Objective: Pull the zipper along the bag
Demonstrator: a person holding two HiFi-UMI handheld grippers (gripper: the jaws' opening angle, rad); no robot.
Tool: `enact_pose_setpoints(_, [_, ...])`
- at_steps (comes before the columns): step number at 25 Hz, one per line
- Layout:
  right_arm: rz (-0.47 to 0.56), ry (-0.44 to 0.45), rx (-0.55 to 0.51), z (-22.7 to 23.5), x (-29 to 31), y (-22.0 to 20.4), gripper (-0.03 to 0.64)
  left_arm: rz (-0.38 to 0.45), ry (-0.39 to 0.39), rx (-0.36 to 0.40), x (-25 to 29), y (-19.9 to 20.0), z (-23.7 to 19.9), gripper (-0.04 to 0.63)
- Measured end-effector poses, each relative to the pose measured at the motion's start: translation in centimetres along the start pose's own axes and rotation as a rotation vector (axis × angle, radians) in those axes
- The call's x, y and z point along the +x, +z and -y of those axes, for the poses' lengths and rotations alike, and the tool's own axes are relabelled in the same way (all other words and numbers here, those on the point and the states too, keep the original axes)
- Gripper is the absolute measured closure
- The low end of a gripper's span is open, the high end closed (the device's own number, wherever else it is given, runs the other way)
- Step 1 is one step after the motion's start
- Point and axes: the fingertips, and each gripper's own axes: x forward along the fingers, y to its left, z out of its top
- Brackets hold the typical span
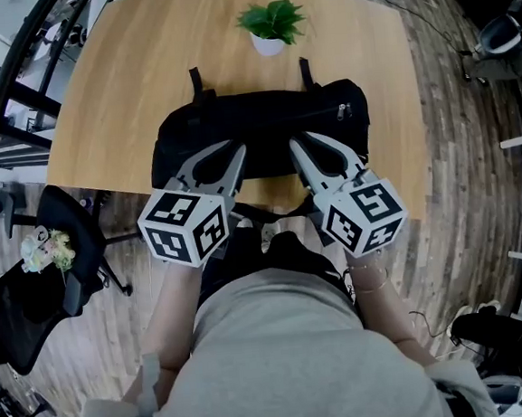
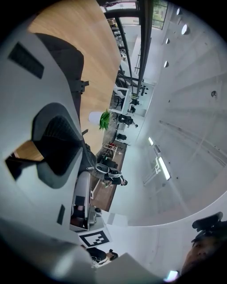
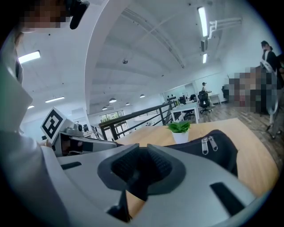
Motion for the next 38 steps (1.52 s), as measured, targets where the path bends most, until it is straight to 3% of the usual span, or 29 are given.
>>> enact_pose_setpoints(5, [0.014,0.0,0.022,-1.7,-0.4,-0.4,0.606,0.001,-0.037,-0.016,-0.4,-0.5,0.6,0.555])
enact_pose_setpoints(11, [0.021,-0.006,0.025,-3.1,-0.7,-0.5,0.611,-0.028,-0.087,-0.013,-0.7,-1.1,1.0,0.56])
enact_pose_setpoints(17, [0.043,-0.019,0.027,-3.9,-0.5,-0.8,0.611,-0.074,-0.061,0.055,-0.7,-1.7,0.5,0.566])
enact_pose_setpoints(38, [-0.037,-0.094,0.013,-3.6,0.2,-1.7,0.611,-0.093,-0.068,0.104,0.0,-2.2,1.6,0.574])
